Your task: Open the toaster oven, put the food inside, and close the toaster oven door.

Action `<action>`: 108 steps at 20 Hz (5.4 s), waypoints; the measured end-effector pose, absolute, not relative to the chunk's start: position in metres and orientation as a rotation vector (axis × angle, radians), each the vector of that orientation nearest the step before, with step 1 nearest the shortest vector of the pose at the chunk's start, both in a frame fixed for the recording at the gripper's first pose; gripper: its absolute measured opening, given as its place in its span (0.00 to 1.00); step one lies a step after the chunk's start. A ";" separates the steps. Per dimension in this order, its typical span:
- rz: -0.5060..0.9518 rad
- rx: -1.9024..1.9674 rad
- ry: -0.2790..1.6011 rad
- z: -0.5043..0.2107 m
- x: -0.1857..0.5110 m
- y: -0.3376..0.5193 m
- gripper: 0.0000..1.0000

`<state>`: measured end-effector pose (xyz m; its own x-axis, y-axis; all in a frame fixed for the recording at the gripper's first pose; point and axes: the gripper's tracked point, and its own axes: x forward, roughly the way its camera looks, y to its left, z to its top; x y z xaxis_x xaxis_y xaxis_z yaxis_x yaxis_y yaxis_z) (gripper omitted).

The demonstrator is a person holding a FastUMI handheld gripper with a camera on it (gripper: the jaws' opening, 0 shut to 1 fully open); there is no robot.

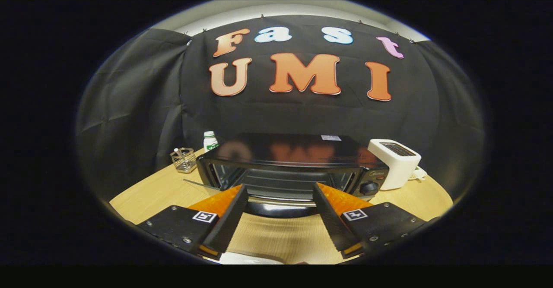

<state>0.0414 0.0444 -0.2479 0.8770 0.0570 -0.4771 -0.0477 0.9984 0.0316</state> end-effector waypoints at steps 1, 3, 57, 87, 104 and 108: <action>0.072 0.017 0.513 -0.252 0.033 0.047 0.90; 0.125 0.017 0.557 -0.264 0.013 0.057 0.90; 0.418 0.040 0.935 -0.356 -0.201 0.091 0.62; 0.229 0.510 0.602 -0.262 -0.024 0.081 0.13; -0.062 0.910 0.586 -0.306 0.080 0.066 0.13; -0.110 0.891 0.566 -0.309 0.105 0.057 0.13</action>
